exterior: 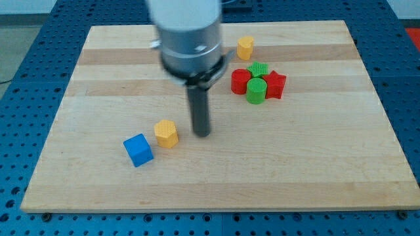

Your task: Drag the yellow hexagon into the blue cube

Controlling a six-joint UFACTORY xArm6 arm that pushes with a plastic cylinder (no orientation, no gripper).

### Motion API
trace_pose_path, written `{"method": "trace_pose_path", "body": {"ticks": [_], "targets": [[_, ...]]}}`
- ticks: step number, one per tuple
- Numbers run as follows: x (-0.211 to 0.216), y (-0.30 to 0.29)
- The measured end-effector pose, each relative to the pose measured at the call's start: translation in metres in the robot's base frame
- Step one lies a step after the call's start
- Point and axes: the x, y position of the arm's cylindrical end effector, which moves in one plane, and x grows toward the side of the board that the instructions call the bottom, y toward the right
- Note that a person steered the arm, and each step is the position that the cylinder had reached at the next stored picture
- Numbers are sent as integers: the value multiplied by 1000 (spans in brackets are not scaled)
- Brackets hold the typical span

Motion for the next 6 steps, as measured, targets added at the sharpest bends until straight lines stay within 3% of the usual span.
{"method": "trace_pose_path", "body": {"ticks": [3, 5, 6], "targets": [[25, -60], [10, -91], [-29, -131]]}}
